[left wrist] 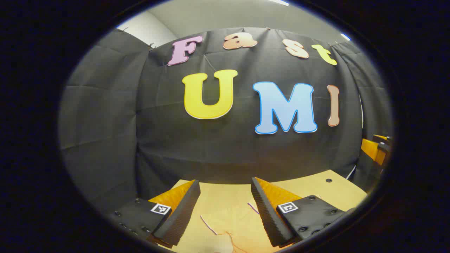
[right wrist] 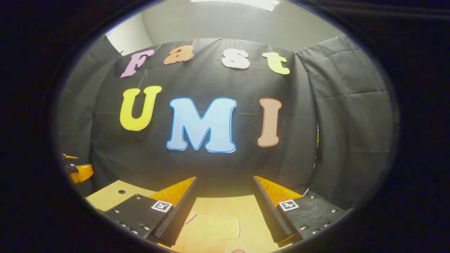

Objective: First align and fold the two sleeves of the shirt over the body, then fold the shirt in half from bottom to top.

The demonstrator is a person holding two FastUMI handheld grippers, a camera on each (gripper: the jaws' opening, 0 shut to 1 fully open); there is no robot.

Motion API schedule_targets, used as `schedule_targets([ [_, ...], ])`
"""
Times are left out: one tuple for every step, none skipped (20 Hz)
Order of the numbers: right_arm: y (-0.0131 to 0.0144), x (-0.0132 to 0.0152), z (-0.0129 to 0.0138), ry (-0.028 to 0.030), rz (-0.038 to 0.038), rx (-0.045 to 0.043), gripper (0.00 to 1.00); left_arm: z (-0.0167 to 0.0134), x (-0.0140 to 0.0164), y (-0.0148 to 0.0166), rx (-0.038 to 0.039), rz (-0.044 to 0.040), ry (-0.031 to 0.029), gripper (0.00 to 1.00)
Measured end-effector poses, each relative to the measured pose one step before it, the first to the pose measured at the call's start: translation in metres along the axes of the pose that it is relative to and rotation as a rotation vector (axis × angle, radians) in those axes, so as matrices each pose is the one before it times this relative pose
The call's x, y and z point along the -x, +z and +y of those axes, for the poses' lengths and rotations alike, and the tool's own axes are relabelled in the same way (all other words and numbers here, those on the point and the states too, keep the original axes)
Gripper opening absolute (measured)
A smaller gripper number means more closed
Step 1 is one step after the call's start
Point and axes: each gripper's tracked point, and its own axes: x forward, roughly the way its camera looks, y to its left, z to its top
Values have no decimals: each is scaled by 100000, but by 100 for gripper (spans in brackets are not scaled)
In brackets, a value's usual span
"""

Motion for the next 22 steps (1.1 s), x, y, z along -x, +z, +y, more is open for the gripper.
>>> schedule_targets([
  [-194,-465,175,758,953,436,94,-34,-72,268,-674,-258,615,95],
  [-377,-358,-260,-148,1069,708,94,-156,-98,148,-499,-402,20,95],
  [-146,-289,-78,383,744,75,94,-144,-59,169,-401,-287,-170,94],
  [-291,-157,100,678,704,-240,94,-146,-94,60,-246,-6,-8,93],
  [-63,-133,-49,291,445,-335,94,-173,-101,101,241,13,-106,94],
  [-143,-84,-56,259,439,-552,94,-171,-132,-28,409,372,-233,95],
  [31,-88,-67,427,246,-559,94,-188,-50,-117,285,573,123,94],
  [-104,-2,-7,54,192,-226,94,-100,-16,-39,137,193,275,95],
  [-14,-45,-170,-53,453,1,94,24,25,188,112,-209,331,94],
  [-214,125,-120,-5,558,81,94,-77,103,83,-221,-196,117,94],
  [-73,121,-57,143,427,34,94,-60,74,167,-486,-283,136,95],
  [-174,97,32,198,426,-43,94,-84,32,313,-501,-398,68,94],
  [-189,-65,-61,93,454,-12,94,-45,2,59,-351,-441,148,94],
  [-62,43,12,140,387,61,94,17,-51,-7,-254,-120,131,94],
  [-96,56,-86,-31,612,192,94,64,-122,20,-67,90,42,96],
  [-253,27,-55,21,581,125,94,-36,-89,-14,125,294,11,95],
  [-241,-80,-25,56,603,125,94,-4,-61,-134,333,216,-62,94],
  [-179,-43,-74,-57,485,186,94,-12,21,-160,399,316,7,95],
  [-340,-128,42,5,744,307,94,21,-141,-56,434,403,137,95],
  [-216,-64,-55,-50,688,276,94,57,-81,-100,527,233,6,94],
  [-490,-89,-110,-122,915,190,94,46,-126,-141,339,284,76,94],
  [-458,-211,-84,-77,1295,161,94,110,-59,-159,-95,376,188,95],
])
